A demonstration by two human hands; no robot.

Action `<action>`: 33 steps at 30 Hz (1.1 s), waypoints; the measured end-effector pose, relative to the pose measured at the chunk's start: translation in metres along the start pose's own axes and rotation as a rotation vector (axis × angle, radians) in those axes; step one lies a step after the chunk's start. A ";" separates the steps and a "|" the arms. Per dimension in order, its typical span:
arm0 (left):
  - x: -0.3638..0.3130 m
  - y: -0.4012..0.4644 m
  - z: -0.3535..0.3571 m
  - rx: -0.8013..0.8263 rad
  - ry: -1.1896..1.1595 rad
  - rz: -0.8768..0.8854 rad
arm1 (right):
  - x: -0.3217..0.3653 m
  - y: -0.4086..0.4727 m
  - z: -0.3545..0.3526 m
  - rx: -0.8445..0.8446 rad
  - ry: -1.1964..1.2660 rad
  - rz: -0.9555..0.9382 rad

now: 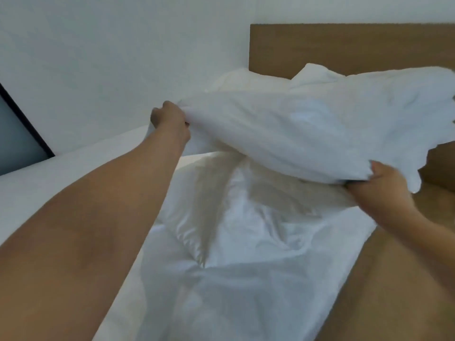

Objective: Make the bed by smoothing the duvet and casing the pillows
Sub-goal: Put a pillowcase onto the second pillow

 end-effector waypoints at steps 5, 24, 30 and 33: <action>0.006 -0.036 -0.022 -0.087 -0.037 0.002 | 0.046 0.010 -0.124 0.269 -0.598 -0.232; 0.185 0.018 -0.180 0.108 0.342 -0.525 | 0.088 -0.018 0.097 0.908 -0.386 -0.344; 0.183 0.109 -0.165 0.040 0.194 -0.515 | 0.065 -0.047 0.260 1.038 -0.676 -0.209; 0.172 0.127 -0.130 -0.042 0.221 -0.306 | 0.056 -0.044 0.295 0.849 -0.688 -0.305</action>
Point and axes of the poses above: each hand's wrist, its own y-axis towards the middle knuckle, its own z-axis out of the palm, x = y × z, the point moved 2 cm from there along y, towards the middle knuckle, and after that the axes turned 11 degrees about -z, right-handed, at the moved point
